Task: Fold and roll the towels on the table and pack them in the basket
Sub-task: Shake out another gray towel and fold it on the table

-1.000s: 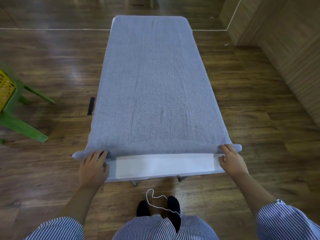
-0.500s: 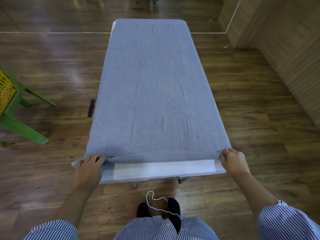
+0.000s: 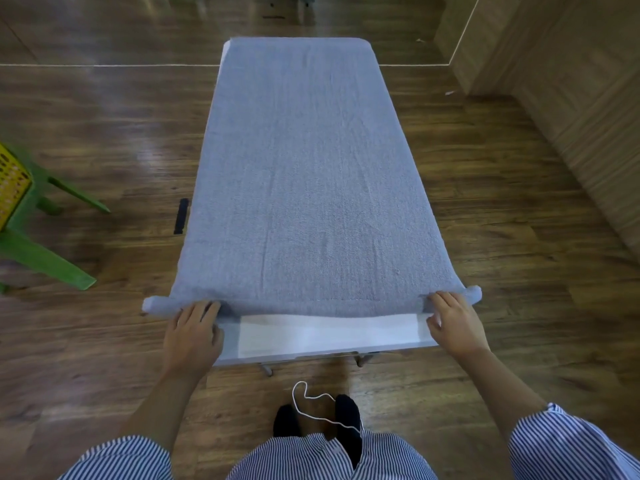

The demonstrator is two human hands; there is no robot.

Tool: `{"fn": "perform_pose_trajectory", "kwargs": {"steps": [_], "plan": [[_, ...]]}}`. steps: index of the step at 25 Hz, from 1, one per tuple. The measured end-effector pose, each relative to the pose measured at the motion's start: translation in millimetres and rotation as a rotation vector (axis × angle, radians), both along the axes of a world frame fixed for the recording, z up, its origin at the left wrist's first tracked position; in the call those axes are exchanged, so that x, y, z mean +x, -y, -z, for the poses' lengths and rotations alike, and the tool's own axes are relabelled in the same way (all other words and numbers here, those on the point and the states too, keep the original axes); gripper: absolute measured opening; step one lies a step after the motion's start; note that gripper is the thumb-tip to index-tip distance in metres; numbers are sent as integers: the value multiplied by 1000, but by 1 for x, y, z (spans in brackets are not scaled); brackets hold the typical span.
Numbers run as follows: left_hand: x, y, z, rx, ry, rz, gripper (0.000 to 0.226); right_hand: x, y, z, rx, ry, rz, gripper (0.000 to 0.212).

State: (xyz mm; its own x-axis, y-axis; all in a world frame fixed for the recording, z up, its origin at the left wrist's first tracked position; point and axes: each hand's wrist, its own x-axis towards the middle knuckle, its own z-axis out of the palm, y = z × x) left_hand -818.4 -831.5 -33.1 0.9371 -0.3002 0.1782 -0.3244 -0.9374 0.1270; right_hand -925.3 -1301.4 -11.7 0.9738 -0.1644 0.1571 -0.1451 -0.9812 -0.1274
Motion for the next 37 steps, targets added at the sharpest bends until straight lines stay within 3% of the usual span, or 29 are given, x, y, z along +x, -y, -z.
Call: {"fn": "perform_pose_trajectory", "kwargs": {"steps": [2, 8, 14, 17, 19, 28, 37], "plan": [[3, -1, 2, 19, -19, -2, 32, 3, -1, 2, -21, -37, 22, 44], [3, -1, -5, 54, -57, -62, 57, 11, -3, -4, -21, -70, 52, 28], [6, -17, -10, 155, 29, 107, 64, 9, 2, -2, -30, -50, 54, 10], [9, -8, -14, 83, 119, 49, 49, 16, 0, -4, -28, -34, 82, 29], [10, 0, -14, 38, 144, 70, 51, 20, -3, -6, -73, -5, 48, 41], [19, 7, -10, 5, -25, 114, 37, 22, -5, 1, -20, -58, -50, 46], [8, 1, -5, 89, 24, 136, 39, 19, -2, -3, -33, -76, -52, 12]]}}
